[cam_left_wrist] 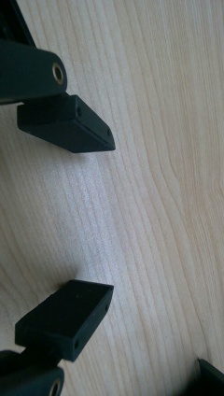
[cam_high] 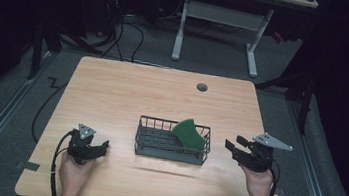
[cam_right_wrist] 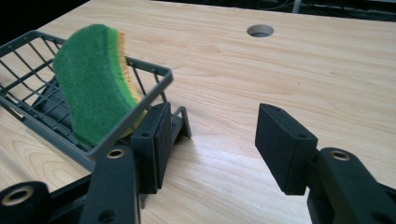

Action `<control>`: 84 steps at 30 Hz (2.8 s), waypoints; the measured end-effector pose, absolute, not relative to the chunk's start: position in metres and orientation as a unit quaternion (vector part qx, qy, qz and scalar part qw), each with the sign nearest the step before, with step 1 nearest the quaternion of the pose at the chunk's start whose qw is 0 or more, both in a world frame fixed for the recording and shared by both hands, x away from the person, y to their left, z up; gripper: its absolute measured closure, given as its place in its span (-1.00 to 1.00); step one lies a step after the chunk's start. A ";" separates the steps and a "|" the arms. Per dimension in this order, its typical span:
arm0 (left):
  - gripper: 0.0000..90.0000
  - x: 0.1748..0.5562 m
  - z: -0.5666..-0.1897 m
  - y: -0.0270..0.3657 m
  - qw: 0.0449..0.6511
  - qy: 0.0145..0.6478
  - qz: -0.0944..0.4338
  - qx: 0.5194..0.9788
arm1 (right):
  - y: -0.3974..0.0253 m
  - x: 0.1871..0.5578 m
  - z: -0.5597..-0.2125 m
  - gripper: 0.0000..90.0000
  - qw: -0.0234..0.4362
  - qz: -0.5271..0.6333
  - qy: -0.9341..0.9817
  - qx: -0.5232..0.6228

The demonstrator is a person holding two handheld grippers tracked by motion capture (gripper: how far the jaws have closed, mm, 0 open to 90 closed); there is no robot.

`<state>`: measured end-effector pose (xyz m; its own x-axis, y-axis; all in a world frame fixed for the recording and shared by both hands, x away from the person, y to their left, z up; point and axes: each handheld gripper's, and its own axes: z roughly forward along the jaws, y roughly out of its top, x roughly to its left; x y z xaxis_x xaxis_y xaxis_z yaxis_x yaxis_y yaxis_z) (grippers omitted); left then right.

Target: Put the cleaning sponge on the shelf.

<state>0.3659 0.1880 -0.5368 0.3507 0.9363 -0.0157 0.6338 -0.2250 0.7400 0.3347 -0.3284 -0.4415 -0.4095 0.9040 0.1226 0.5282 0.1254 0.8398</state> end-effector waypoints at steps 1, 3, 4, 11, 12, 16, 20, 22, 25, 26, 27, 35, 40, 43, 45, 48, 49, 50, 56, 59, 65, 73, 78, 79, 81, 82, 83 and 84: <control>-0.42 0.366 -0.537 0.188 0.337 0.524 0.225 0.750 | -0.331 0.334 -0.443 0.03 0.217 0.435 0.717 0.500; -0.42 0.366 -0.537 0.188 0.337 0.524 0.225 0.750 | -0.335 0.332 -0.445 0.03 0.217 0.437 0.711 0.507; -0.42 0.366 -0.537 0.188 0.337 0.524 0.225 0.750 | -0.340 0.330 -0.447 0.03 0.218 0.438 0.707 0.511; -0.42 0.366 -0.537 0.188 0.336 0.524 0.225 0.750 | -0.352 0.326 -0.458 0.02 0.214 0.442 0.696 0.525; -0.42 0.366 -0.537 0.188 0.336 0.524 0.225 0.749 | -0.353 0.325 -0.461 0.02 0.212 0.441 0.695 0.527; -0.42 0.366 -0.537 0.188 0.336 0.524 0.225 0.750 | -0.358 0.323 -0.469 0.01 0.211 0.436 0.693 0.535; -0.42 0.366 -0.537 0.188 0.337 0.524 0.225 0.749 | -0.361 0.322 -0.475 0.01 0.210 0.432 0.688 0.543; -0.42 0.366 -0.537 0.188 0.336 0.524 0.225 0.749 | -0.363 0.321 -0.479 0.01 0.210 0.430 0.687 0.547; -0.42 0.366 -0.537 0.188 0.336 0.524 0.225 0.749 | -0.366 0.321 -0.486 0.01 0.205 0.427 0.685 0.554; -0.42 0.366 -0.537 0.188 0.336 0.524 0.225 0.749 | -0.367 0.321 -0.488 0.01 0.204 0.426 0.683 0.557; -0.42 0.366 -0.537 0.188 0.336 0.524 0.225 0.749 | -0.368 0.320 -0.491 0.01 0.202 0.425 0.682 0.560; -0.42 0.366 -0.537 0.188 0.336 0.524 0.225 0.750 | -0.370 0.321 -0.504 0.00 0.201 0.414 0.682 0.569; -0.42 0.366 -0.537 0.188 0.336 0.524 0.225 0.749 | -0.371 0.322 -0.511 -0.01 0.201 0.404 0.682 0.575; -0.42 0.366 -0.537 0.188 0.336 0.524 0.225 0.749 | -0.372 0.322 -0.515 -0.01 0.202 0.396 0.684 0.579; -0.42 0.366 -0.537 0.188 0.336 0.524 0.225 0.749 | -0.372 0.322 -0.517 -0.01 0.203 0.392 0.684 0.581; -0.42 0.366 -0.537 0.188 0.336 0.524 0.225 0.749 | -0.372 0.322 -0.520 -0.02 0.206 0.387 0.685 0.582; -0.42 0.366 -0.537 0.188 0.336 0.524 0.225 0.749 | -0.372 0.322 -0.520 -0.02 0.206 0.386 0.685 0.583; -0.42 0.366 -0.537 0.188 0.336 0.524 0.225 0.749 | -0.372 0.322 -0.521 -0.03 0.207 0.384 0.685 0.583; -0.42 0.366 -0.537 0.188 0.336 0.524 0.225 0.749 | -0.371 0.323 -0.524 -0.05 0.216 0.372 0.691 0.580; -0.42 0.366 -0.537 0.188 0.336 0.524 0.225 0.749 | -0.370 0.323 -0.526 -0.06 0.219 0.366 0.695 0.579; -0.42 0.366 -0.537 0.188 0.336 0.524 0.225 0.749 | -0.369 0.322 -0.527 -0.07 0.221 0.361 0.695 0.582; -0.42 0.366 -0.537 0.188 0.336 0.524 0.225 0.749 | -0.366 0.322 -0.529 -0.11 0.226 0.341 0.706 0.578; -0.42 0.366 -0.537 0.188 0.336 0.524 0.225 0.749 | -0.361 0.322 -0.529 -0.14 0.235 0.325 0.716 0.572; -0.42 0.366 -0.537 0.188 0.336 0.524 0.225 0.749 | -0.361 0.322 -0.529 -0.14 0.235 0.325 0.716 0.572; -0.42 0.366 -0.537 0.188 0.336 0.524 0.225 0.749 | -0.360 0.322 -0.529 -0.16 0.240 0.320 0.719 0.568; -0.42 0.366 -0.537 0.188 0.336 0.524 0.225 0.749 | -0.359 0.322 -0.529 -0.17 0.242 0.317 0.721 0.567; -0.42 0.366 -0.537 0.188 0.336 0.524 0.225 0.749 | -0.358 0.322 -0.530 -0.18 0.247 0.313 0.725 0.562; -0.42 0.366 -0.537 0.188 0.336 0.524 0.225 0.749 | -0.356 0.322 -0.530 -0.20 0.249 0.307 0.728 0.560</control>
